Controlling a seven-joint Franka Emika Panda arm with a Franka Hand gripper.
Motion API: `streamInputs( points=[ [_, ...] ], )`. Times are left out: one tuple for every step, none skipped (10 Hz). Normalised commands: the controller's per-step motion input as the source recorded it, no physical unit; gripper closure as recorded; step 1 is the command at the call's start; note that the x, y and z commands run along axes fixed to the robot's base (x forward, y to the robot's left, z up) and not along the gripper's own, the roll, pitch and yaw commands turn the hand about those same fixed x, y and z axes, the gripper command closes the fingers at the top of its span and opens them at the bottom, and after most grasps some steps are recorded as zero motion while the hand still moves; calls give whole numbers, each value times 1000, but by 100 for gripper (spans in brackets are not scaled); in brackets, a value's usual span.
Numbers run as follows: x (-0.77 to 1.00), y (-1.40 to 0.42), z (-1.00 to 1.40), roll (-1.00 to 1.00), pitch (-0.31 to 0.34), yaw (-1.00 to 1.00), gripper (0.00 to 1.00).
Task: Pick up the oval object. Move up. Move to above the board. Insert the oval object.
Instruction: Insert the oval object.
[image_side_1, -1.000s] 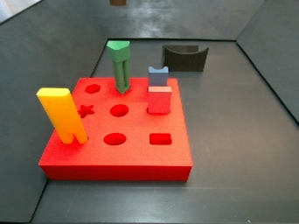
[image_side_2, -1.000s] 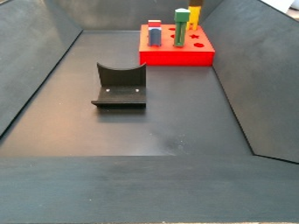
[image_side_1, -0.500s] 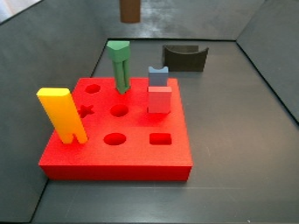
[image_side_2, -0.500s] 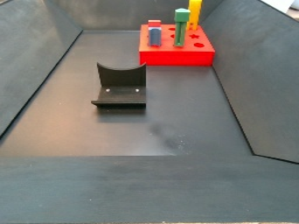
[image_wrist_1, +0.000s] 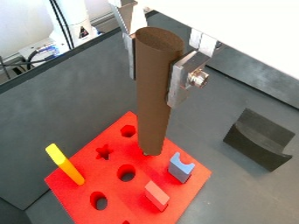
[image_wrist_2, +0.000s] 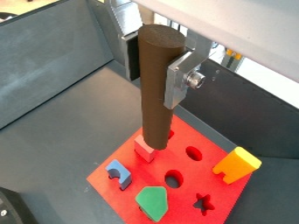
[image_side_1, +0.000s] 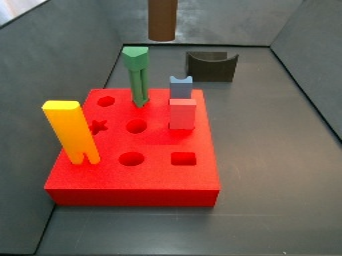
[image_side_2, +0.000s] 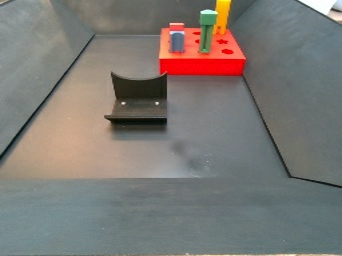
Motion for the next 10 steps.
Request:
streamInputs(
  points=[
    [0,-14,-74,0,-7,0,100],
    [0,-251,-360,3,-49,0,100],
    [0,-463,-540,24,-91,0,100],
    [-57,-763,-454,166,-64,143,100],
    [-171,-791,-431,187,-73,286,100],
    [-191,-671,-523,223,-76,274,100],
    [-91,-440,-586,209,-21,0,100],
    [-111,-349,-723,153,-21,-97,100],
    [-20,-129,-634,57,0,-537,100],
    [-103,-100,-546,0,0,-840,100]
  ],
)
